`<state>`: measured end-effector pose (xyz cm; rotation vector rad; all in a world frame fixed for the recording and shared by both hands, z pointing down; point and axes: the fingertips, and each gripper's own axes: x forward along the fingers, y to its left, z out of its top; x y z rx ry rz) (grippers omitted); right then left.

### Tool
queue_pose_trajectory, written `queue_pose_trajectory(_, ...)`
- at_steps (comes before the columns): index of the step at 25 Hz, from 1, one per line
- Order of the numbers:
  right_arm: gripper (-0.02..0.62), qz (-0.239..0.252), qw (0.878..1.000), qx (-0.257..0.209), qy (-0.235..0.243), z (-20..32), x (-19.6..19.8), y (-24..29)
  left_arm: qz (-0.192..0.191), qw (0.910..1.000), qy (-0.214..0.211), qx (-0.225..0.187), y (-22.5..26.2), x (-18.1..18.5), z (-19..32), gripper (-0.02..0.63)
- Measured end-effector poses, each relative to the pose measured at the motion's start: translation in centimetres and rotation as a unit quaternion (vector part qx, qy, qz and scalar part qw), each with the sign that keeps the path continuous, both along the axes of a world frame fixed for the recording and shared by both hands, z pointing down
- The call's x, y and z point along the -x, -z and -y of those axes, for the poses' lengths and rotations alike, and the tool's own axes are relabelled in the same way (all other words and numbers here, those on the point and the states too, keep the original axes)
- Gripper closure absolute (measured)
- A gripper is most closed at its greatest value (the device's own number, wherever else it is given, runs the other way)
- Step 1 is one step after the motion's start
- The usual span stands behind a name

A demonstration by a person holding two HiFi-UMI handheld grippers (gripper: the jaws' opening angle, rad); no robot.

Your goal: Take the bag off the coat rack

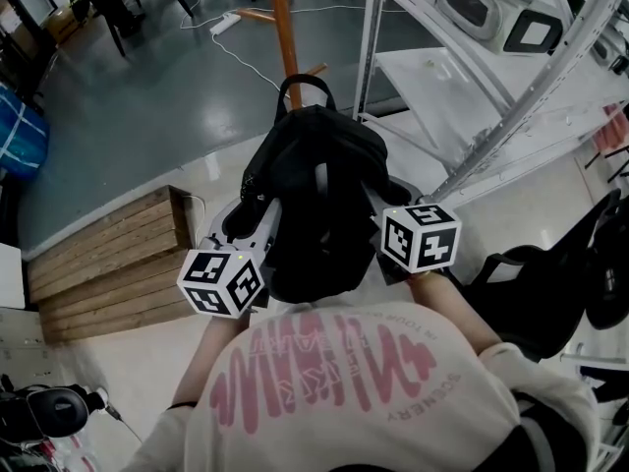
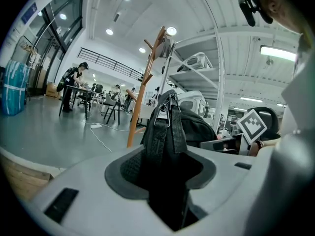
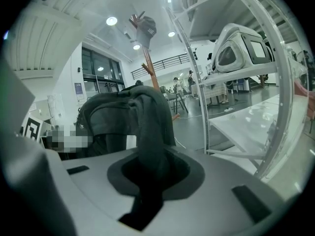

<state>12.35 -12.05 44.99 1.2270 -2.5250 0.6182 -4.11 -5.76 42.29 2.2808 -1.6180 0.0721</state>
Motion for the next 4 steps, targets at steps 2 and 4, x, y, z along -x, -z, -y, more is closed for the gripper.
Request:
queue_pose_trajectory(2, 0.535, 0.001, 1.000, 0.000, 0.000, 0.05, 0.07, 0.02, -0.001, 1.0000, 0.001, -0.001, 0.06, 0.05, 0.01, 0.453)
queue_pose_trajectory(4, 0.535, 0.002, 1.000, 0.001, 0.000, 0.11, 0.19, 0.04, -0.002, 1.0000, 0.002, -0.002, 0.12, 0.15, 0.07, 0.453)
